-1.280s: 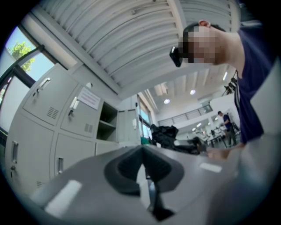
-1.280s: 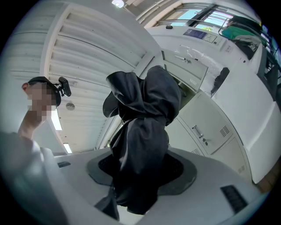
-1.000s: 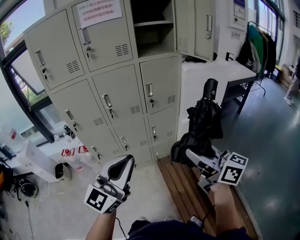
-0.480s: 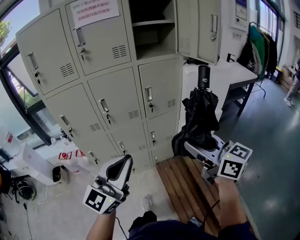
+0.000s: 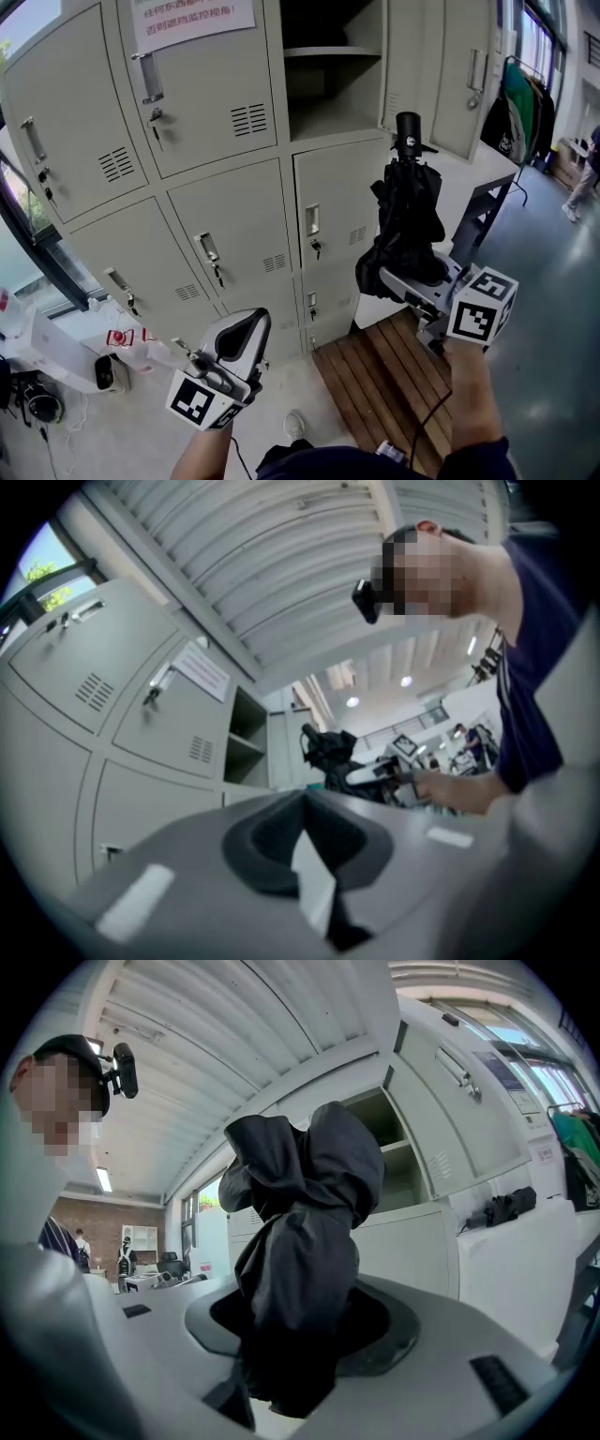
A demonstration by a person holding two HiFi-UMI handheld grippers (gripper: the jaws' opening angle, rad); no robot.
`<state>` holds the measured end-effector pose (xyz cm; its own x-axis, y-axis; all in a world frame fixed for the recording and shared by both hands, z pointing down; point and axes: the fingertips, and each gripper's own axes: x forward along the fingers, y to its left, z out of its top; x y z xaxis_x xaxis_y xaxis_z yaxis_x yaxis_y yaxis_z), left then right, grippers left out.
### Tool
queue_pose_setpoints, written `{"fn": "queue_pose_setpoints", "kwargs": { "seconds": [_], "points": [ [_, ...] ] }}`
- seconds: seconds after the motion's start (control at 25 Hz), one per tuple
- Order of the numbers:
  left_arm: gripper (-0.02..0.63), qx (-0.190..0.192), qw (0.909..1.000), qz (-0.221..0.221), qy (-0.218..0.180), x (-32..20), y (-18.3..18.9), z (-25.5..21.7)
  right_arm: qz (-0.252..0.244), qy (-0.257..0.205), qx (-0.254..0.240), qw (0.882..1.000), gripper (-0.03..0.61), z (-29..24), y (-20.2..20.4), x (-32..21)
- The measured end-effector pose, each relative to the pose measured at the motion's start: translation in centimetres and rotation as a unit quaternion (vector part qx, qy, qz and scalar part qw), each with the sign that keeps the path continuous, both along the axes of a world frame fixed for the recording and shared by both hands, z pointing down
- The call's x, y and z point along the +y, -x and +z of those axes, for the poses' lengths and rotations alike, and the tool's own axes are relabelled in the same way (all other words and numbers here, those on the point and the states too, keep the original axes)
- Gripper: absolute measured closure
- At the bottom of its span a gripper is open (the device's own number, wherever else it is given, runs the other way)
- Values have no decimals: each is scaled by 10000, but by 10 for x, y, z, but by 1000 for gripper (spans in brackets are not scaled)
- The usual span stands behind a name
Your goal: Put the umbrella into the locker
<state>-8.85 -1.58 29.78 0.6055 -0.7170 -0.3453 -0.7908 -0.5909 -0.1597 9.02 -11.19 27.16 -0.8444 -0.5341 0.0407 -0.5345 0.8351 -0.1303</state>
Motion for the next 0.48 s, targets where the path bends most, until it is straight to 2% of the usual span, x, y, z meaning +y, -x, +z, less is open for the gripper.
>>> {"fn": "queue_pose_setpoints", "kwargs": {
  "seconds": [0.28, 0.48],
  "points": [
    [611, 63, 9996, 283, -22, -65, 44, -11, 300, 53, 429, 9986, 357, -11, 34, -74],
    [611, 89, 9984, 553, 10, -97, 70, -10, 665, 78, 1426, 9875, 359, -23, 35, -125]
  ]
}}
